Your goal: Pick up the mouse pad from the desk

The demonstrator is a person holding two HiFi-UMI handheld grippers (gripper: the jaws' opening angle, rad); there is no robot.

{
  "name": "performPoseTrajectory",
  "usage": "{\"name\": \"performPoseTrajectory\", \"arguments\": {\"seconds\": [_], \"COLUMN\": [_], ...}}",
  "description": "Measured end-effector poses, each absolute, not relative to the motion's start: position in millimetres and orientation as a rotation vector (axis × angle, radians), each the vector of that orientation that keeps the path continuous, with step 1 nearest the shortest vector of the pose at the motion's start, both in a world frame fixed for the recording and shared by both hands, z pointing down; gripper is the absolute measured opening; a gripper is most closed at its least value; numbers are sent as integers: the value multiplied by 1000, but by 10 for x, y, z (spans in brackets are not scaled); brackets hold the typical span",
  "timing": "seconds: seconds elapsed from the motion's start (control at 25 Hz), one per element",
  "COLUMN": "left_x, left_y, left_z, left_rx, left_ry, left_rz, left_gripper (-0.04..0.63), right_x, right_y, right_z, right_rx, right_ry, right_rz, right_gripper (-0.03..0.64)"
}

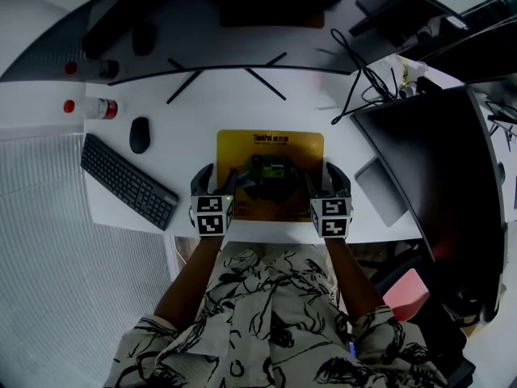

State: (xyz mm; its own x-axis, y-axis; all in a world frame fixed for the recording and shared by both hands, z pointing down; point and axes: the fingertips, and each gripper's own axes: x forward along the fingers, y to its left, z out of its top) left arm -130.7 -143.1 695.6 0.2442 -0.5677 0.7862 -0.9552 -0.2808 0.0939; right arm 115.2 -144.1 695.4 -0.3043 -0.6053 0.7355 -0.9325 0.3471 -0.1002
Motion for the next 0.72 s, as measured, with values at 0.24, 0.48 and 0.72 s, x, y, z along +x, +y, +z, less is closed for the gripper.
{"name": "performPoseTrajectory", "arguments": {"seconds": [0.24,0.48,0.72], "left_x": [-1259,-1255,-1193], "left_y": [-1402,-1402,-1390], "left_z": [6966,6949,6939], "left_rx": [1935,1919,1940], "left_ry": [-1396,-1391,-1379], "left_rz": [862,867,863], "left_gripper": [212,198,149], "right_x": [1085,1095,1036], "right_y": [-1417,-1418,-1404], "right_z": [6948,6938,6928], "right_rx": [1347,1343,1326], "right_ry": [-2010,-2014,-2017], "right_rz": [727,734,732], "right_gripper": [195,188,132]}}
